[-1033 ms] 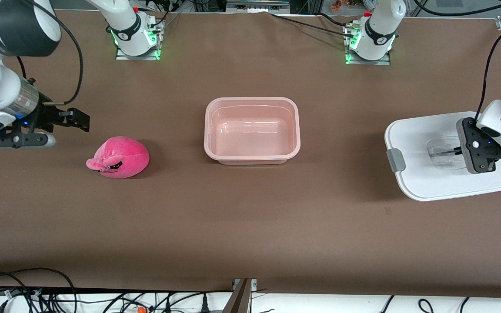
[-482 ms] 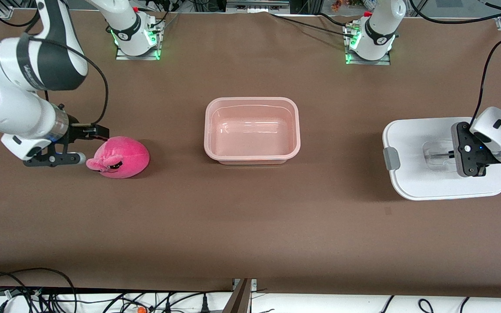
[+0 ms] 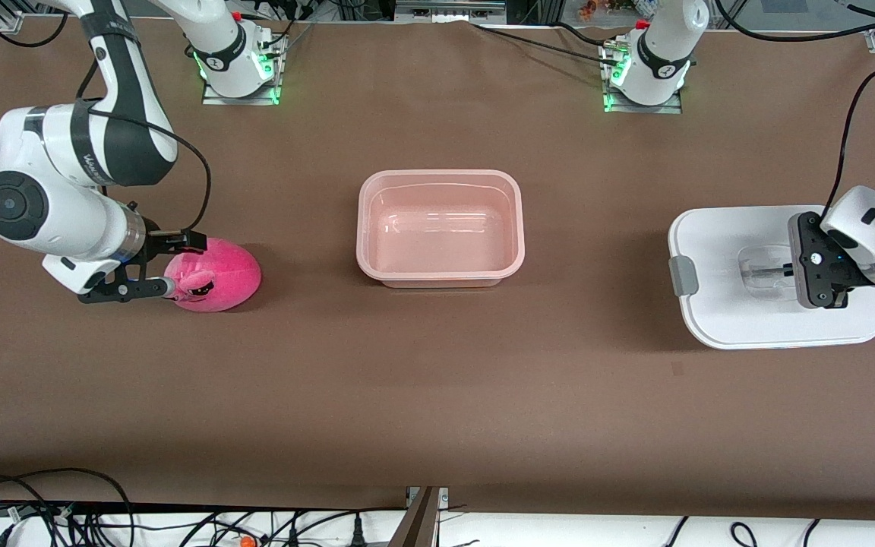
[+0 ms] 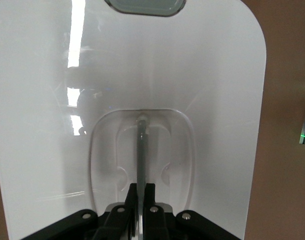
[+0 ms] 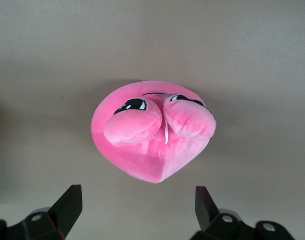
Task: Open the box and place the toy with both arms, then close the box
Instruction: 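Reach the right gripper to the pink plush toy and grasp it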
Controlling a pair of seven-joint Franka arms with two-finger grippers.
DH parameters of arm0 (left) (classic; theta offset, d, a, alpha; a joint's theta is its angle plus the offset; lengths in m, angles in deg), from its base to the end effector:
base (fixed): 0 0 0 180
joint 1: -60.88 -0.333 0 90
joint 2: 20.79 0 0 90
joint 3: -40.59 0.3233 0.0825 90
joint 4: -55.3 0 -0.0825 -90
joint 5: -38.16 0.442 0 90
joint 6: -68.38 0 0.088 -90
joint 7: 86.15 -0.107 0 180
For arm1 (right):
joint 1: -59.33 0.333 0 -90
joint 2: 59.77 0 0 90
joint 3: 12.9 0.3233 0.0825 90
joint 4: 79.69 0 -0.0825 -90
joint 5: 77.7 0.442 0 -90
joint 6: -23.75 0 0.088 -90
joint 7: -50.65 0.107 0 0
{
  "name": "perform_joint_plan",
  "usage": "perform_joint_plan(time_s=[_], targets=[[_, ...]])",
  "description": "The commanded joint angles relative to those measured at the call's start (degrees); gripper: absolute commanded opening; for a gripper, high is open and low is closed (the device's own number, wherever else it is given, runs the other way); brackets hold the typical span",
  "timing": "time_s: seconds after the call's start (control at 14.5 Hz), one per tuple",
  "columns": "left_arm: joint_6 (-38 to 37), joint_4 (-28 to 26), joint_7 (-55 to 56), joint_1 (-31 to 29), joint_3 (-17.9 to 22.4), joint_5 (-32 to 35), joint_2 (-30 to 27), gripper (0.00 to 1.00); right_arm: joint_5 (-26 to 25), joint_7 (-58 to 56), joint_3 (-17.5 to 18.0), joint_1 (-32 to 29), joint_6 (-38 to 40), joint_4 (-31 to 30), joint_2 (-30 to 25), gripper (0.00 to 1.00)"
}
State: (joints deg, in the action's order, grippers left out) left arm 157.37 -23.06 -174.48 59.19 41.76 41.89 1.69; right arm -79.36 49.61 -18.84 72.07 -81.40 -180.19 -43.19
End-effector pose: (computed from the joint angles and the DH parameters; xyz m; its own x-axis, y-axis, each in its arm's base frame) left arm 0.7125 0.0404 0.4756 0.0645 -0.9949 -0.0776 -0.9760 -0.0791 0.2030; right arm 0.6615 0.0805 0.3697 0.9685 0.1395 -0.2065 0.1531 -0.9869 0.0516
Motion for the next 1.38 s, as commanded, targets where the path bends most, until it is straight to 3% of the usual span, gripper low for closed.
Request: perform_joint_plan(time_s=[0.0,0.62,0.9,1.03,1.31], targets=[[0.0,0.1,-1.6,-0.3,-0.5,0.3,-0.7,0.0,1.3,-3.7,-1.4,-0.4,-3.2,-5.1,-2.5,1.0],[-0.1,0.1,-2.0,-0.5,-0.6,0.4,-0.8,0.0,4.4,-11.3,-2.8,-0.5,-14.1,-13.1,-2.5,1.0],[-0.1,0.1,-2.1,-0.2,-0.7,0.4,-0.8,0.0,4.4,-12.5,-3.0,-0.8,-16.4,-13.2,-1.2,1.0],[-0.1,0.1,-2.1,-0.2,-0.8,0.4,-0.8,0.0,6.0,-14.9,-2.9,-1.8,-17.1,-13.2,-0.2,0.88],[-0.1,0.1,-1.9,-0.2,-0.8,0.5,-0.8,0.0,9.4,-17.9,-3.0,-3.5,-17.5,-13.2,1.1,0.4]])
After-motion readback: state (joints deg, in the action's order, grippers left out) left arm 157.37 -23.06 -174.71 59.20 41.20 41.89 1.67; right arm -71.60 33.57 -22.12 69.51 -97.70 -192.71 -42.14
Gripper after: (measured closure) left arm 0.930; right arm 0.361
